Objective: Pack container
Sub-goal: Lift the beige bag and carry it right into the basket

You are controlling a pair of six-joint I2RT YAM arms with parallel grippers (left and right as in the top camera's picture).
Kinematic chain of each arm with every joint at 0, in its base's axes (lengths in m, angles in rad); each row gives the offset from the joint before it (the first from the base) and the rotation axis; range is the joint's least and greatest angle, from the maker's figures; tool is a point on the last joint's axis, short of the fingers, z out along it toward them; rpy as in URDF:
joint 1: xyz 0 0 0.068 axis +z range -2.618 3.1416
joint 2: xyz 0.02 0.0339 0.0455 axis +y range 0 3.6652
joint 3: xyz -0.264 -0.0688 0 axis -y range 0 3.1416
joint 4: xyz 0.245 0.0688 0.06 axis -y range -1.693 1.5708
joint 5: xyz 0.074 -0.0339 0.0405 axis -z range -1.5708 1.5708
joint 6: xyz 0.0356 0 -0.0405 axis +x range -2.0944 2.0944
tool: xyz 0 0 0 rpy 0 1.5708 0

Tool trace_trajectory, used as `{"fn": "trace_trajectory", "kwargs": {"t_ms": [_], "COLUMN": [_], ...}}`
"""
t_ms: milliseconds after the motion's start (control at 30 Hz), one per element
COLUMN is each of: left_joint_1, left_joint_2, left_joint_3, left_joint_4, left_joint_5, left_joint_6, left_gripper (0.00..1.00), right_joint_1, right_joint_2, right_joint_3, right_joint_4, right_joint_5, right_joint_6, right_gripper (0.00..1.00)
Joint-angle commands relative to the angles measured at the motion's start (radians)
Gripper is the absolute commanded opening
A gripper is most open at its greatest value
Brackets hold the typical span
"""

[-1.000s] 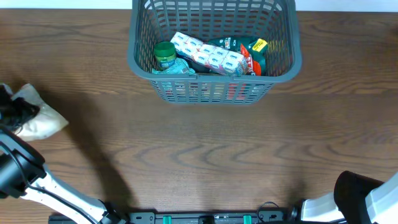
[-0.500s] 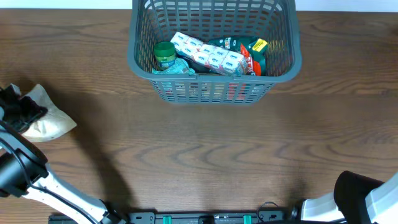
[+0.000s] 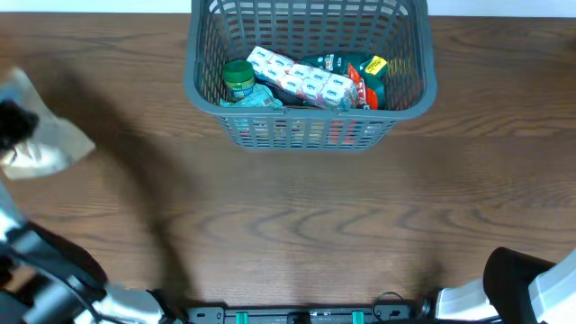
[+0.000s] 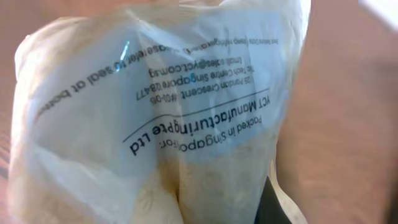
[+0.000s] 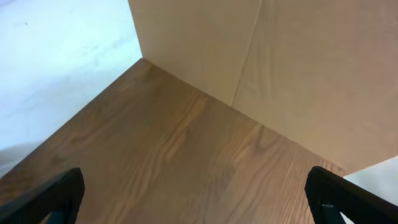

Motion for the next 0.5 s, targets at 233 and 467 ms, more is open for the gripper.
{"fn": "trace_trajectory", "kwargs": {"t_ms": [233,467], "left_joint_1": [-0.286,-0.486], "left_joint_2": [-0.263,-0.288], "left_joint_3": [0.095,0.28], "left_joint_4": [0.002,0.024], "left_joint_5": [0.166,0.313], "left_joint_6": [-0.03,-0.031], "left_gripper": [0.06,0.06], "right_joint_1": [-0.005,-0.005], "right_joint_2": [0.002,0.002], "right_joint_3": [-0.001,-0.001], "right_joint_4": [-0.003,-0.003], "right_joint_5": [0.01,0.01], "right_joint_6": [0.014,0.015], "right_gripper": [0.99,0.99]}}
